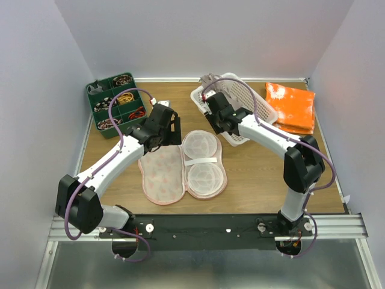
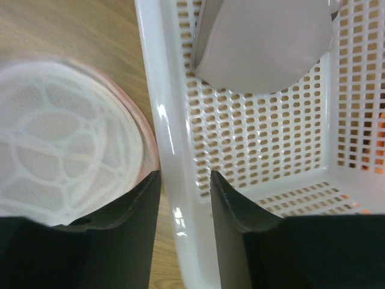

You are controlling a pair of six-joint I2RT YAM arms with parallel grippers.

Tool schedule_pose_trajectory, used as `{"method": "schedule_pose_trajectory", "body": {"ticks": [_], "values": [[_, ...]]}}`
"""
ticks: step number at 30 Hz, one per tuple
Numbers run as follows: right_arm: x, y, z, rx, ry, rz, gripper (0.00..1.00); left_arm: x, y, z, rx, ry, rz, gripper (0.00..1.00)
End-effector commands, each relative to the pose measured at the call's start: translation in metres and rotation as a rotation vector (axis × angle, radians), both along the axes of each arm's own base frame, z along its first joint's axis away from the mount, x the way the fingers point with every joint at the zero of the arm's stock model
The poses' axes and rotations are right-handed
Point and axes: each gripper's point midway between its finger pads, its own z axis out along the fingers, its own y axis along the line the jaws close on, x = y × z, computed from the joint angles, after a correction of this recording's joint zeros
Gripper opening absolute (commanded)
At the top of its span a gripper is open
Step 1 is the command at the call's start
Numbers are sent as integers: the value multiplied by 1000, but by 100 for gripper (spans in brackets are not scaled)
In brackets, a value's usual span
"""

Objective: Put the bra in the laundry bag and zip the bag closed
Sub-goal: Adjust the bin at the center of the board.

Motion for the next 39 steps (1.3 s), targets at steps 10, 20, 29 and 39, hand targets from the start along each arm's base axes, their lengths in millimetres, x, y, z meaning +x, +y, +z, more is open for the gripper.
{"method": "schedule_pose_trajectory", "body": {"ticks": [10,20,29,39], "values": [[-15,-7,87,480,4,-527,86,33,-31,34,-64,-67,-156,99],[-59,-103,70,724,-93,-1020,84,101,-70,58,-144,-3,-256,98],[-70,-135,30,883,-93,-1288,84,88,-68,47,-176,9,-242,99],[-37,-146,10,844,-108,-1287,84,81,-65,38,-180,28,-233,99]]}}
